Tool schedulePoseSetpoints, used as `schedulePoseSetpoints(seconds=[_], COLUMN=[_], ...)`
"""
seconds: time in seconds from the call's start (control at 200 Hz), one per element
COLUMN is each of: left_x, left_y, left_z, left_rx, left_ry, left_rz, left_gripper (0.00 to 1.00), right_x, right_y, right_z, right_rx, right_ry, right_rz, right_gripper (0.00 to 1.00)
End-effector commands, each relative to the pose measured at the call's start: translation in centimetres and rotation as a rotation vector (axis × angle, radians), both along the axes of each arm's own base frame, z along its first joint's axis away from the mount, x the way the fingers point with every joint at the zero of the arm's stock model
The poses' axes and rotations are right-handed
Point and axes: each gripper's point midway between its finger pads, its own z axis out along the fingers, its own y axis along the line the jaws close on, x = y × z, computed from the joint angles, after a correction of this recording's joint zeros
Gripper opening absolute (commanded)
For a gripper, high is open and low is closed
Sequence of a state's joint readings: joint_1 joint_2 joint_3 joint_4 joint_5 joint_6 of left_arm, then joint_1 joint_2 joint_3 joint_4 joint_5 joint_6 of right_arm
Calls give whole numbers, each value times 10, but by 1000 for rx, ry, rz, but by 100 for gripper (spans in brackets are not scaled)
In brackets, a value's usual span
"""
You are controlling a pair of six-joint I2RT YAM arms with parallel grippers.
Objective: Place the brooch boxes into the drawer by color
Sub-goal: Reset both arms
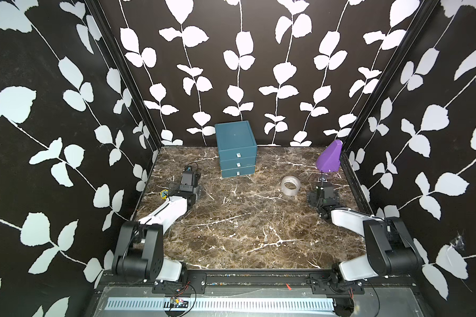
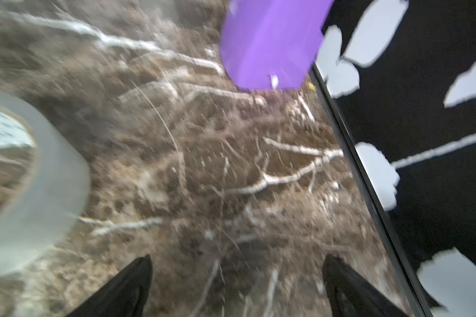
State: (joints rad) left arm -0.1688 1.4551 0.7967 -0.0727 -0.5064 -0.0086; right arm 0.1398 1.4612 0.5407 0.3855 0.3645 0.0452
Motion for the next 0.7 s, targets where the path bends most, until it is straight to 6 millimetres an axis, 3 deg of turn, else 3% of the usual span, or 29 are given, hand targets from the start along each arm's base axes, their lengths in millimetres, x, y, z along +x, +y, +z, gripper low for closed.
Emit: schedulePoseSetpoints(seconds=[0.0, 0.085, 0.125, 0.18, 0.28, 0.49, 0.695], left_x=[23, 29, 31, 34, 36, 47, 26], left_y=[1, 5, 8, 7, 1, -6, 0], left_z=[14, 10, 7, 2, -15, -20, -7], left_rx=[-8, -25, -40, -63, -81, -84, -83], left_ry=[-117, -167, -188, -203, -190, -174, -321], left_rz=[-30, -35, -28, -45, -74, -124, -100], left_gripper=[99, 99, 99, 99, 99, 99, 99], right_x=[11, 9, 15, 12, 13, 13, 13], right_y=[-1, -12, -10, -9, -9, -9, -8], right_z=[25, 11, 18, 10, 13, 12, 12], right_rx=[49, 111, 119, 120, 120, 119, 119], right_ry=[-196, -258, -302, -225, -254, -249, -245], right_rz=[88, 71, 87, 91, 95, 97, 97], right_gripper=[99, 99, 99, 99, 99, 99, 99])
